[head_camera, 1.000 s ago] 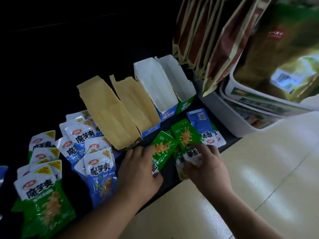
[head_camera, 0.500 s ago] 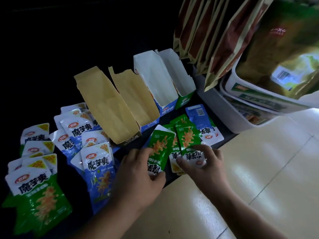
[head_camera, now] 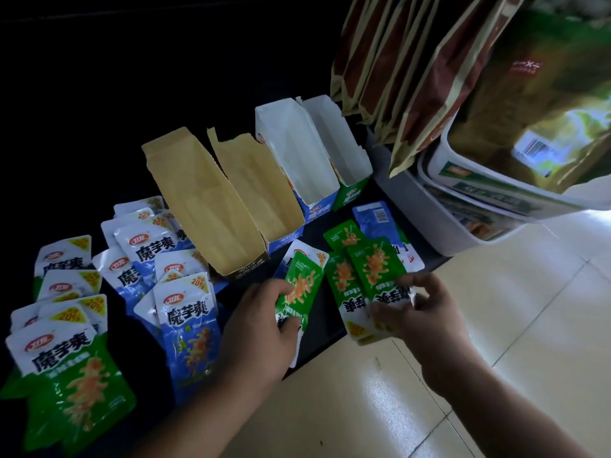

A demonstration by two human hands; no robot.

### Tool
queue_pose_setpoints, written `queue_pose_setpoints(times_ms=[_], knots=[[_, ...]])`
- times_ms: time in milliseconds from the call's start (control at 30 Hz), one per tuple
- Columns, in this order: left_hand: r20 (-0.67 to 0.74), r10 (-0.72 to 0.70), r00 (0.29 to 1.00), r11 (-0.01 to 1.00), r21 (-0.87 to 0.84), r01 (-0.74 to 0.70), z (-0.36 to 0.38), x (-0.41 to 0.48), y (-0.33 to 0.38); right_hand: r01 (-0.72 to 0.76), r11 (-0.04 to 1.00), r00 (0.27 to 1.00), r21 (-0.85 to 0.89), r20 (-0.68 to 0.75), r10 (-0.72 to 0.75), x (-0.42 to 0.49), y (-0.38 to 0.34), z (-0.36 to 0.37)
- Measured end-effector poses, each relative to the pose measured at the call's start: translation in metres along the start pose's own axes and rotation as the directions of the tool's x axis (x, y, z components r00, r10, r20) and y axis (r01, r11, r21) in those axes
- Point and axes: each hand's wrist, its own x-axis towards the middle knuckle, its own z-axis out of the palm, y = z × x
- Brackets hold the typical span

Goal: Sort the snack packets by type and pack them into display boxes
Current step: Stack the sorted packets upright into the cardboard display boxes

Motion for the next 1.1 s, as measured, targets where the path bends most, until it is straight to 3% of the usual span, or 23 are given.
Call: queue_pose_setpoints(times_ms=[67,200,400,533,633,700,767,800,900,1033,1100], knots=[[0.001,-0.058,0.998,0.985,-0.161,0.058,-0.003,0.002,0.008,0.045,0.997,0.999,-0.069,-0.001,-0.046,-0.003,-0.006,-0.004],[0.006,-0.117,0.993,0.847,-0.522,0.103,-0.024,0.001,0.035,0.245,0.909,0.965,-0.337,-0.007,-0.263,-0.008,-0.021,-0.012],[0.064,0.005,0.998,0.733,-0.679,0.040,-0.041,-0.010,0.067,0.426,0.762,0.902,-0.488,0.163,-0.399,-0.027,-0.063,-0.027],[0.108,0.012,0.994,0.806,-0.589,0.054,-0.036,-0.013,0.066,0.515,0.744,0.842,-0.425,0.413,-0.347,-0.044,-0.080,-0.026],[-0.019,0.093,0.995,0.922,-0.376,-0.093,-0.040,-0.014,0.051,0.525,0.748,0.786,-0.406,0.567,-0.244,-0.041,-0.087,-0.030],[-0.057,0.254,0.966,0.960,-0.110,-0.259,-0.052,-0.015,0.043,0.589,0.650,0.731,-0.480,0.659,-0.177,-0.039,-0.093,-0.024],[0.077,0.301,0.951,0.954,-0.030,-0.299,-0.065,-0.017,0.040,0.648,0.541,0.685,-0.536,0.721,-0.105,-0.041,-0.094,-0.013],[0.170,0.247,0.954,0.969,-0.067,-0.239,-0.071,-0.017,0.038,0.656,0.525,0.674,-0.542,0.733,-0.086,-0.040,-0.093,-0.006],[0.342,0.063,0.938,0.990,-0.143,-0.014,-0.084,-0.017,0.022,0.614,0.636,0.653,-0.468,0.754,-0.076,-0.037,-0.084,0.013],[0.410,0.012,0.912,0.982,-0.178,0.067,-0.098,-0.026,0.006,0.414,0.862,0.706,-0.291,0.701,-0.103,-0.033,-0.073,0.035],[0.418,0.000,0.908,0.962,-0.249,0.115,-0.104,-0.034,0.002,0.334,0.914,0.725,-0.230,0.683,-0.092,-0.032,-0.069,0.050]])
